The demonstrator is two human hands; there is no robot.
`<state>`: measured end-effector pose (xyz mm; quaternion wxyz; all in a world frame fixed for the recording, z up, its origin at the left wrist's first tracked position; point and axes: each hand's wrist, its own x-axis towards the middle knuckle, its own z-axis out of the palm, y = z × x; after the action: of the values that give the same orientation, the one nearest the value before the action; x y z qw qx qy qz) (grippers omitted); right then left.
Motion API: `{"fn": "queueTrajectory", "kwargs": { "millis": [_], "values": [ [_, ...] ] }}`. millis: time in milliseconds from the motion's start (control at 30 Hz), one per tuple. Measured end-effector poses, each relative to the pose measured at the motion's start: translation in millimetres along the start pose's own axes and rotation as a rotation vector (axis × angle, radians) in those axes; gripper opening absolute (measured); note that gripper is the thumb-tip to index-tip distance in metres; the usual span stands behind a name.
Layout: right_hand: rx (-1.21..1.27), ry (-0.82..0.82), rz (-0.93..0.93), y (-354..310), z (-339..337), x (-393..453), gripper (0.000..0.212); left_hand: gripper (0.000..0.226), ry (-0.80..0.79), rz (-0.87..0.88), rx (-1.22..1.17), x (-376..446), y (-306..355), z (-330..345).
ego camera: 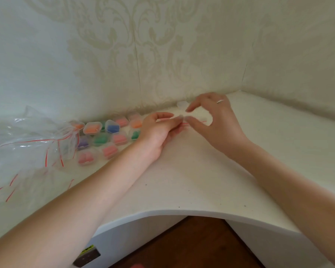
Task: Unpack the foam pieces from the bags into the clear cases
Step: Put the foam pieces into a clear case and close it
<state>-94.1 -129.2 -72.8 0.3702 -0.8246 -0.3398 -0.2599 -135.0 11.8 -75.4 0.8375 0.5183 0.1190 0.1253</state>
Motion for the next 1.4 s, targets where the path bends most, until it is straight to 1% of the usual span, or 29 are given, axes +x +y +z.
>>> {"fn": "queueTrajectory", "kwargs": {
  "millis": [67, 133, 167, 267, 400, 533, 633, 700, 767, 833, 900, 967, 1033, 1100, 1200, 1267, 1400],
  "values": [
    [0.016, -0.129, -0.065, -1.3, 3.7, -2.5, 0.020, 0.020, 0.028, -0.004, -0.077, 2.7, 1.7, -2.5],
    [0.038, -0.161, -0.067, -2.4, 6.1, -2.2, 0.017, 0.011, -0.008, -0.028, -0.110, 4.9, 3.8, -4.1],
    [0.044, -0.152, -0.049, -3.2, 5.6, -1.5, 0.013, 0.008, -0.042, -0.042, -0.096, 4.5, 4.9, -4.0],
    [0.029, -0.091, 0.008, -3.4, 1.5, -0.6, 0.009, 0.014, -0.095, -0.064, -0.058, 4.1, 5.4, -3.7],
    [0.014, -0.031, 0.051, -2.1, 3.2, -0.7, 0.012, 0.019, -0.121, -0.042, -0.035, 2.7, 1.8, -1.7],
    [0.055, -0.002, 0.087, -2.5, 6.3, -1.3, 0.015, 0.031, -0.101, 0.014, -0.025, 2.9, -2.4, -1.2],
    [0.096, 0.028, 0.107, -3.7, 4.8, -1.7, 0.014, 0.028, -0.128, 0.015, 0.042, 2.5, -2.6, -0.8],
    [0.099, 0.033, 0.115, -4.1, 4.5, -1.5, 0.010, 0.023, -0.158, 0.006, 0.095, 1.8, -2.9, -0.1],
    [0.089, 0.038, 0.117, -4.3, 4.6, -1.4, 0.009, 0.024, -0.170, 0.005, 0.128, 1.9, -3.9, 0.1],
    [0.078, 0.027, 0.117, -4.4, 4.1, -1.2, 0.007, 0.024, -0.162, 0.020, 0.141, 1.9, -4.6, 0.1],
    [0.093, -0.023, 0.129, -4.2, 2.9, -1.7, 0.004, 0.024, -0.132, 0.037, 0.153, 2.1, -5.0, -0.1],
    [0.153, -0.100, 0.162, -3.9, 3.2, -2.9, 0.007, 0.021, -0.089, 0.040, 0.174, 2.7, -4.9, 0.0],
    [0.184, -0.139, 0.182, -3.9, 4.8, -4.4, 0.013, 0.017, -0.063, 0.032, 0.191, 3.6, -4.3, 0.3],
    [0.185, -0.136, 0.187, -5.1, 4.9, -4.3, 0.015, 0.015, -0.064, 0.023, 0.196, 3.9, -3.6, 0.5],
    [0.184, -0.121, 0.197, -5.3, 2.7, -3.4, 0.018, 0.015, -0.111, 0.038, 0.241, 2.6, -3.4, 0.2],
    [0.182, -0.141, 0.218, -4.0, 2.5, -3.9, 0.022, 0.018, -0.140, 0.091, 0.339, 1.0, -5.2, 0.6],
    [0.221, -0.232, 0.263, -3.4, 2.9, -5.4, 0.030, 0.019, -0.140, 0.238, 0.534, -2.8, -8.0, 1.1]
  ]
}}
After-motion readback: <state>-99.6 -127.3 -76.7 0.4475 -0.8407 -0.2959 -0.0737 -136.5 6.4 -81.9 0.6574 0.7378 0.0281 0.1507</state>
